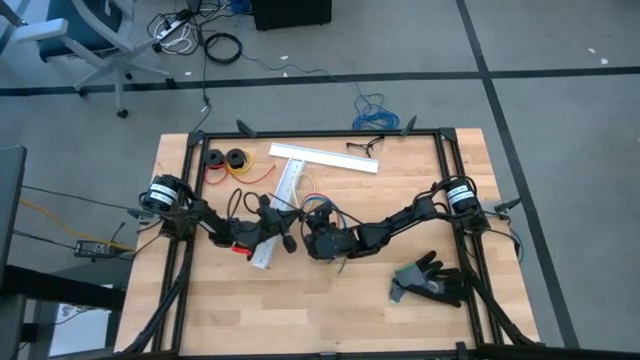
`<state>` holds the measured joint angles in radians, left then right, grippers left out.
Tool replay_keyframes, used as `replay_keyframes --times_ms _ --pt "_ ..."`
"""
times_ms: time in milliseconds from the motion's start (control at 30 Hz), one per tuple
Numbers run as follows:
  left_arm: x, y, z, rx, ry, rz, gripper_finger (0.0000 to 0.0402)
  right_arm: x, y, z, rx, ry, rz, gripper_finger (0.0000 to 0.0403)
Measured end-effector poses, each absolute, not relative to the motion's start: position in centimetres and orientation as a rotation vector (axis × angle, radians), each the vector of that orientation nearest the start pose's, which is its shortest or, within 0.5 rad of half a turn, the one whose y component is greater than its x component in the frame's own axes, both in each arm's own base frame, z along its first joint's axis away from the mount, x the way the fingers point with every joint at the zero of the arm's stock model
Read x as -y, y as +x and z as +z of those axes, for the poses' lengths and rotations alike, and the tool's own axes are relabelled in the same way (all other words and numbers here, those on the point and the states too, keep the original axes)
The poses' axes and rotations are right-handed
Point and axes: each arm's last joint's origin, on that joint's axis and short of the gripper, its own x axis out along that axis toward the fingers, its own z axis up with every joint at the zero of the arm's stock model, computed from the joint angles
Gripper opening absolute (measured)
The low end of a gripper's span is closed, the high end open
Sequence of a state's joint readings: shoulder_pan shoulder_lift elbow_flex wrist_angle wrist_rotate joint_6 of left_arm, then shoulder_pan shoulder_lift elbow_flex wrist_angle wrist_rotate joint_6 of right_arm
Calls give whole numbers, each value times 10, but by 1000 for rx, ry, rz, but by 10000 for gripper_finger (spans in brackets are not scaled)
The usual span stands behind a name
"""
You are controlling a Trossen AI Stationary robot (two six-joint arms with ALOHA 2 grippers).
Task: Ziptie cables
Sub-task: Wrap the black zip tie on the cables
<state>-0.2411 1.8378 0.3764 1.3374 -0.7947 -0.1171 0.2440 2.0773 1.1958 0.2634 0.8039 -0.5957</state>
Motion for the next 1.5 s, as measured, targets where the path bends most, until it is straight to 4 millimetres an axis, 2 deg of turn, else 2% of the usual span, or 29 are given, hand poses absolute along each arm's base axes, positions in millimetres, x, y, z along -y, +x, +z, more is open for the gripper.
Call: replay_keyframes --times_ms 167,433,633,900,1300,1400,1500 --pt "43 263 110 -80 -72 563 3 -83 416 136 -663 -876 -373 70" --pt "40 264 109 -82 -88 571 3 -83 421 142 -609 -976 -307 70" --pt "40 264 109 -82 -89 570 3 -75 421 135 -655 -981 -183 71" --pt "40 264 109 -81 -90 570 3 -74 419 133 -694 -1047 -146 71" --pt "41 264 110 -62 -147 528 3 -62 420 132 -753 -1153 -167 70" --pt "41 264 110 -62 -147 528 3 -60 420 132 -764 -1158 -194 56" --pt "41 264 110 -63 -147 529 3 -58 420 132 -764 -1134 -210 16"
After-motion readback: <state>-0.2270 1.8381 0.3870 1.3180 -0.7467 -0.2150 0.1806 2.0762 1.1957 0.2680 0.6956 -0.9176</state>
